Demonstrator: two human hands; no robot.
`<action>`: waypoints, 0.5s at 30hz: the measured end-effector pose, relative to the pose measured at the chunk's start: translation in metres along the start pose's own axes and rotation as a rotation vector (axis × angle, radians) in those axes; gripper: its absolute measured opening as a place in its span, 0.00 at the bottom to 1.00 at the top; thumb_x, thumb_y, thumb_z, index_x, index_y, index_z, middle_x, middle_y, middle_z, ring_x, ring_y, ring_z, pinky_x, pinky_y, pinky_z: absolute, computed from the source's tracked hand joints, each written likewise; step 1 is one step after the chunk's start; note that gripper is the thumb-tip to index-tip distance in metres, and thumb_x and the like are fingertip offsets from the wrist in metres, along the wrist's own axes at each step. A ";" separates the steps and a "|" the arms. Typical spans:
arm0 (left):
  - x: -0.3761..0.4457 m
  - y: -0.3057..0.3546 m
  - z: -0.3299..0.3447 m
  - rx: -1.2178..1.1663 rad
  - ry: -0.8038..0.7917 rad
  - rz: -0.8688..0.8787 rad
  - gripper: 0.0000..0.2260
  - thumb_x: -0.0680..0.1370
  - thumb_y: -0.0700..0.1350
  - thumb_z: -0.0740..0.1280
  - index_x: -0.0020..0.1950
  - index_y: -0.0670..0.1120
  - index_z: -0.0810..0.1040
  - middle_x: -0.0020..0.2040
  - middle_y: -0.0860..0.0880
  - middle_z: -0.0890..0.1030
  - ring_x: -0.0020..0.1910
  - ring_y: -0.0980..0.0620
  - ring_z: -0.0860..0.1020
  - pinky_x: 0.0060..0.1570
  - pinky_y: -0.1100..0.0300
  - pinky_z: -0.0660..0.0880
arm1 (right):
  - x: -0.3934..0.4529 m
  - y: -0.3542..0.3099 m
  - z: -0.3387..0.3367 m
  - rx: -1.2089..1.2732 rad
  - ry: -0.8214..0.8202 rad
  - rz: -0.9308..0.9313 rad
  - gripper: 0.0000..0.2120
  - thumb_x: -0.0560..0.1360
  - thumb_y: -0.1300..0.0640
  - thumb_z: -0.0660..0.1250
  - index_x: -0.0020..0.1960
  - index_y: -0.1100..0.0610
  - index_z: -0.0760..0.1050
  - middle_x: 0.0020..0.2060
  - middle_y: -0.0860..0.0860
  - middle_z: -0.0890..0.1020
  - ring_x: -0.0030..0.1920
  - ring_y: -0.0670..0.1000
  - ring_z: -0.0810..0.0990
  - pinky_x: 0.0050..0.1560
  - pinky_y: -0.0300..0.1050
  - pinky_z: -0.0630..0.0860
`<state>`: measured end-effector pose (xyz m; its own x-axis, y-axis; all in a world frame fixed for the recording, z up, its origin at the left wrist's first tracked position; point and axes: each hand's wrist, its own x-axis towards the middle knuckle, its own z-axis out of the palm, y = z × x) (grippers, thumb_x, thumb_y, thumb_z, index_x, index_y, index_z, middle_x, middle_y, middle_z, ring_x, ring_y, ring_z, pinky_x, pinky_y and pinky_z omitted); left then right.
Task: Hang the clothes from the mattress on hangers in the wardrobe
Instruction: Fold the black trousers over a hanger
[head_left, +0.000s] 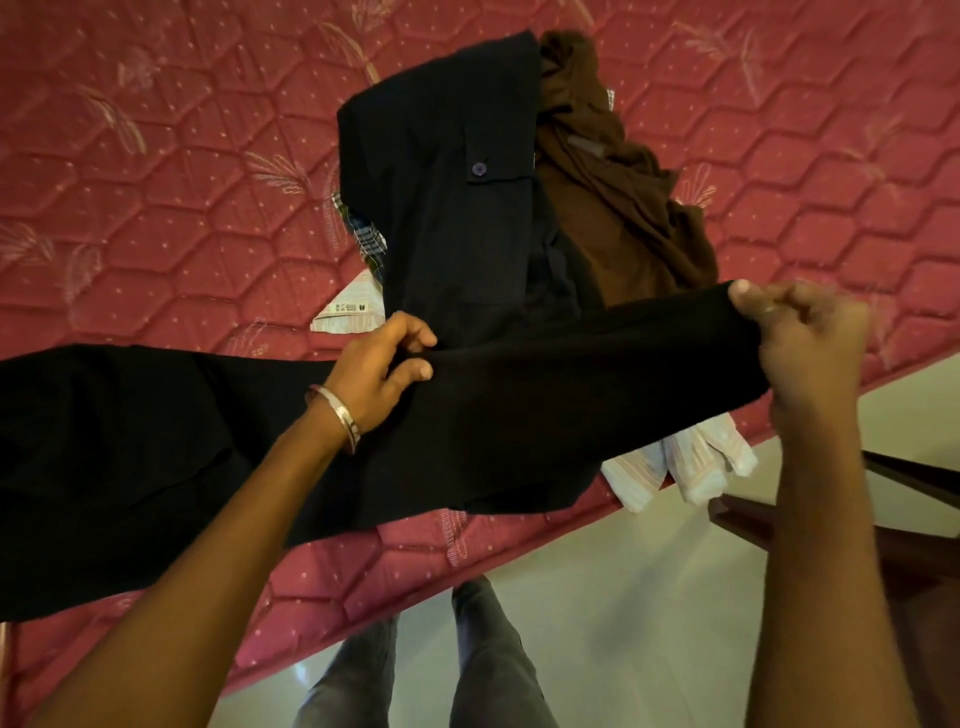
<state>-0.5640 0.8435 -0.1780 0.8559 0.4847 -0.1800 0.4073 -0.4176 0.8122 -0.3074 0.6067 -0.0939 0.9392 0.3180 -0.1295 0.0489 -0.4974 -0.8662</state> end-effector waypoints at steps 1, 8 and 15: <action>0.007 0.000 0.000 0.006 0.003 0.007 0.09 0.73 0.41 0.67 0.52 0.47 0.75 0.47 0.51 0.79 0.46 0.62 0.75 0.48 0.74 0.68 | 0.013 0.001 0.005 -0.182 0.051 -0.063 0.16 0.71 0.49 0.69 0.31 0.57 0.72 0.29 0.57 0.72 0.32 0.52 0.70 0.37 0.53 0.73; 0.056 -0.027 0.022 0.199 0.265 -0.328 0.11 0.73 0.44 0.71 0.54 0.45 0.80 0.51 0.43 0.79 0.54 0.43 0.75 0.56 0.47 0.71 | 0.054 0.019 0.061 -0.026 -0.339 0.157 0.19 0.70 0.39 0.71 0.34 0.55 0.74 0.28 0.48 0.74 0.27 0.45 0.71 0.29 0.38 0.68; 0.059 -0.025 0.025 -0.115 0.330 -0.270 0.05 0.74 0.48 0.70 0.47 0.47 0.81 0.44 0.53 0.80 0.48 0.51 0.79 0.52 0.58 0.73 | 0.036 0.089 0.042 0.179 -0.414 0.159 0.13 0.66 0.51 0.73 0.49 0.54 0.78 0.42 0.46 0.85 0.45 0.46 0.83 0.47 0.43 0.78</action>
<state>-0.5158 0.8631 -0.2233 0.5683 0.7923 -0.2222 0.5484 -0.1634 0.8201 -0.2839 0.6079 -0.1955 0.7143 0.5623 -0.4167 -0.1775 -0.4304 -0.8850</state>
